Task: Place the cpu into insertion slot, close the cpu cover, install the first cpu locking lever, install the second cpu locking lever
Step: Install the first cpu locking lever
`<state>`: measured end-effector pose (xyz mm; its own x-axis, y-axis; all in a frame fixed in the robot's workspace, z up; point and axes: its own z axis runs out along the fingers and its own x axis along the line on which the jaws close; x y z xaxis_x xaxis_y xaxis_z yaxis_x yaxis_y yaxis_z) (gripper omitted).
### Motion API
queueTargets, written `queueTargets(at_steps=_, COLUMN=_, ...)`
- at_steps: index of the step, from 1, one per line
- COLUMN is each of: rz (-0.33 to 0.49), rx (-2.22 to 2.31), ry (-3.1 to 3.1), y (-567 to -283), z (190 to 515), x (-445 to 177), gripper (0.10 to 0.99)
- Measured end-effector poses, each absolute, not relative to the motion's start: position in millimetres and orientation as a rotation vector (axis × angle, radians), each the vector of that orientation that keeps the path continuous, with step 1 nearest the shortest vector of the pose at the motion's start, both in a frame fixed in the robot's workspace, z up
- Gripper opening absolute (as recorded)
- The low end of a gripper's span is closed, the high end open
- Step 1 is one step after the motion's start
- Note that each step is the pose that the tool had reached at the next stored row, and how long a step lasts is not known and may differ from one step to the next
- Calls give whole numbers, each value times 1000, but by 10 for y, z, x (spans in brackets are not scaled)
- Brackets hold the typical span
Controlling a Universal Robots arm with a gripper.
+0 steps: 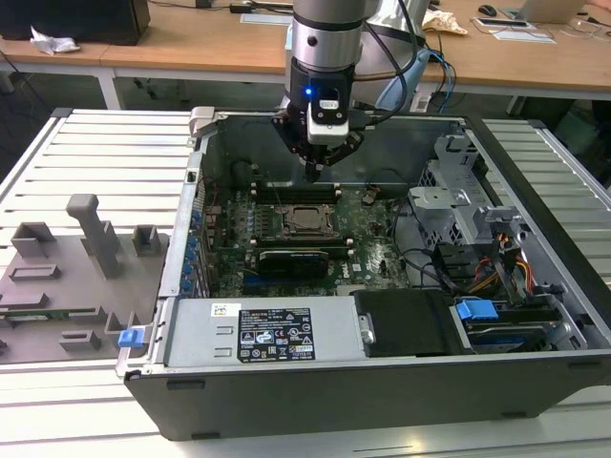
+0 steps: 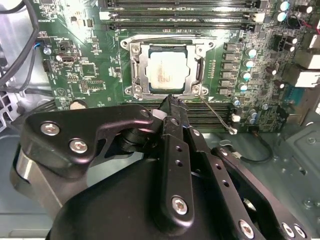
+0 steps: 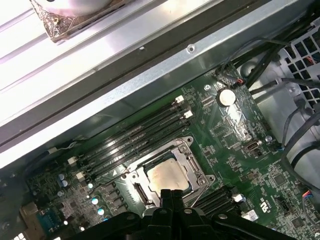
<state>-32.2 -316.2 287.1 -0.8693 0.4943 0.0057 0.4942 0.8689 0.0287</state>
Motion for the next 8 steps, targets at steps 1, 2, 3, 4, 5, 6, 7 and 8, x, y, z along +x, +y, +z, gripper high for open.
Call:
queueTargets(at_steps=1, rz=46, rx=786, ry=3040, y=-3162, z=2871, x=-322, gripper=106)
queueTargets(at_steps=2, rz=46, rx=776, ry=3042, y=-3162, z=2871, x=-322, gripper=106)
queueTargets(at_steps=3, rz=46, rx=757, ry=3047, y=-3161, z=2871, x=-322, gripper=106)
queueTargets(at_steps=4, rz=46, rx=735, ry=3053, y=-3162, z=2871, x=-322, gripper=106)
queueTargets(at_steps=5, rz=46, rx=718, ry=3057, y=-3162, z=2871, x=-322, gripper=106)
queueTargets(at_steps=6, rz=46, rx=702, ry=3061, y=-3162, z=2871, x=-322, gripper=106)
queueTargets(at_steps=7, rz=46, rx=675, ry=3067, y=-3162, z=2871, x=-322, gripper=106)
queueTargets(at_steps=8, rz=46, rx=642, ry=3075, y=-3162, z=2872, x=-322, gripper=106)
